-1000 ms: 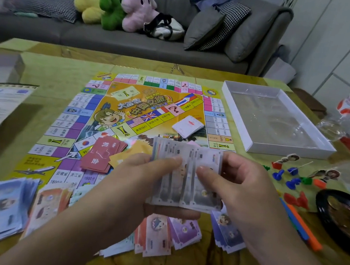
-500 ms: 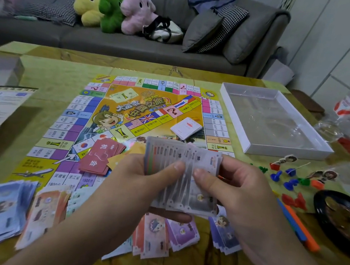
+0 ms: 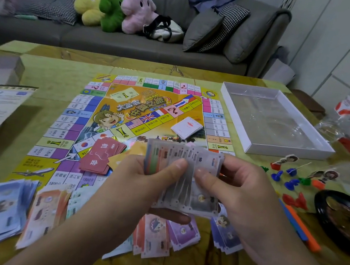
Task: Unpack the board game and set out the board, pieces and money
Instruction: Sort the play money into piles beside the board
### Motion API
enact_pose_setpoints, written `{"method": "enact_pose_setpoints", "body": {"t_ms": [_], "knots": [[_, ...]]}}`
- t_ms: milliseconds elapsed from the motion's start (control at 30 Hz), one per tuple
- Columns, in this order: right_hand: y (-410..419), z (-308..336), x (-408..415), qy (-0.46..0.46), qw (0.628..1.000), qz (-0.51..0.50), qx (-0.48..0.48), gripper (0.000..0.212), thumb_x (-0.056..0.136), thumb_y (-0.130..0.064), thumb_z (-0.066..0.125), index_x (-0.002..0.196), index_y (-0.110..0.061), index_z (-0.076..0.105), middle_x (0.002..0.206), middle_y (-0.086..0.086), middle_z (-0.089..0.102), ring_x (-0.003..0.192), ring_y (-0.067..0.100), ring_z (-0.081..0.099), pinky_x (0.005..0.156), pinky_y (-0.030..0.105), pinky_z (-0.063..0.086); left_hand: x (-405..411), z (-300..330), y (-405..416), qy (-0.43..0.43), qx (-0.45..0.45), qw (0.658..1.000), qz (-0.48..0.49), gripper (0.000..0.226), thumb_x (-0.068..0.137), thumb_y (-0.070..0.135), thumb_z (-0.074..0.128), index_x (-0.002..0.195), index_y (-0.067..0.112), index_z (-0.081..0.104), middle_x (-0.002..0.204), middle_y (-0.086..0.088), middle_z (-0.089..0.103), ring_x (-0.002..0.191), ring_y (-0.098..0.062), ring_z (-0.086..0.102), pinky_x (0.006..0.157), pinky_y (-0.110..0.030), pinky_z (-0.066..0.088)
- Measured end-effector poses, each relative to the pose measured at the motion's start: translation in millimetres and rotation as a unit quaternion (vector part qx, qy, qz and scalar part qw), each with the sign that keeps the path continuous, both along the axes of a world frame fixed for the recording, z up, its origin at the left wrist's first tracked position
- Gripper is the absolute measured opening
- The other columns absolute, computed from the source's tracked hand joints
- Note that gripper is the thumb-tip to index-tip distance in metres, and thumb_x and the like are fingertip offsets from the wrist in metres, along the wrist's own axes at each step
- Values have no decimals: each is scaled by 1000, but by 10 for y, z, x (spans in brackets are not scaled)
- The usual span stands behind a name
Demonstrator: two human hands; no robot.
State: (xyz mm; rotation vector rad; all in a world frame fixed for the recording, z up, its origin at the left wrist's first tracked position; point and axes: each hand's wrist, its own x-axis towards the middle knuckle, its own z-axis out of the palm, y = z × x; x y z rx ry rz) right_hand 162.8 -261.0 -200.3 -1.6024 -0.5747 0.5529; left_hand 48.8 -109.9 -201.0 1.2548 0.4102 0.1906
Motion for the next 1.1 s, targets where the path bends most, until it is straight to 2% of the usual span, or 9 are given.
{"method": "enact_pose_setpoints", "body": {"t_ms": [100, 167, 467, 633, 733, 800, 933, 1033, 1100], "knots": [[-6, 6, 37, 10, 1000, -22, -5, 17, 93, -14, 73, 106, -21, 81, 98, 1, 82, 91, 19, 80, 75, 41, 66, -4, 35, 6, -10, -59, 998, -3, 27, 100, 19, 58, 100, 0, 76, 101, -27, 77, 89, -46, 76, 69, -55, 65], [-4, 16, 41, 35, 999, -21, 3, 18, 92, -14, 73, 108, -18, 81, 99, 4, 82, 92, 23, 80, 78, 47, 65, -8, 29, 14, -11, -34, 999, -1, 22, 101, 15, 57, 103, 2, 75, 100, -25, 77, 88, -45, 76, 68, -53, 65], [-16, 27, 41, 6, 999, -38, -33, 15, 95, -17, 72, 107, -23, 80, 97, 0, 82, 91, 20, 80, 80, 48, 65, 6, 14, 14, -2, 31, 999, 33, 14, 93, 15, 66, 90, 10, 79, 94, -19, 79, 81, -41, 78, 63, -50, 65], [36, 32, -70, 34, 998, -8, -61, 12, 103, -22, 63, 112, -23, 71, 95, -5, 79, 83, 6, 77, 66, 22, 62, 0, 6, -2, 13, 72, 997, 28, 14, 94, 14, 67, 102, 6, 76, 91, -17, 80, 78, -38, 78, 66, -49, 65], [45, 20, -134, 95, 993, 37, -65, 18, 108, -25, 54, 119, -17, 65, 101, 4, 76, 87, 9, 77, 67, 20, 60, 7, -11, -52, 23, 93, 995, 35, 15, 94, 14, 67, 104, 6, 75, 89, -15, 80, 77, -38, 79, 69, -53, 65], [10, 59, -88, 116, 991, 30, -57, 20, 108, -23, 51, 115, -13, 67, 95, 7, 76, 80, 9, 77, 61, 16, 57, 12, -19, -63, 30, 99, 994, 42, 15, 95, 14, 67, 104, 6, 74, 89, -13, 81, 76, -36, 79, 68, -52, 65], [-84, 117, 52, 5, 996, 17, -92, 15, 103, -13, 62, 96, -19, 74, 85, 1, 77, 70, 9, 70, 57, 21, 51, 17, -17, -70, 36, 83, 995, 39, 17, 94, 15, 67, 107, 5, 73, 93, -13, 81, 80, -36, 79, 68, -50, 65], [-249, 127, 192, -33, 990, -13, -133, 15, 100, -8, 67, 92, -18, 75, 87, 6, 79, 73, 29, 71, 61, 37, 50, 38, -11, -90, 47, 61, 997, 16, 18, 94, 16, 67, 105, 4, 74, 92, -16, 80, 81, -38, 79, 66, -48, 66], [-408, 162, 372, -46, 985, -49, -156, 16, 99, -6, 67, 91, -17, 75, 88, 7, 80, 73, 35, 71, 58, 39, 48, 53, -5, -72, 61, 40, 997, 8, 22, 92, 17, 67, 108, 2, 72, 93, -17, 80, 85, -36, 79, 68, -50, 66]]}}
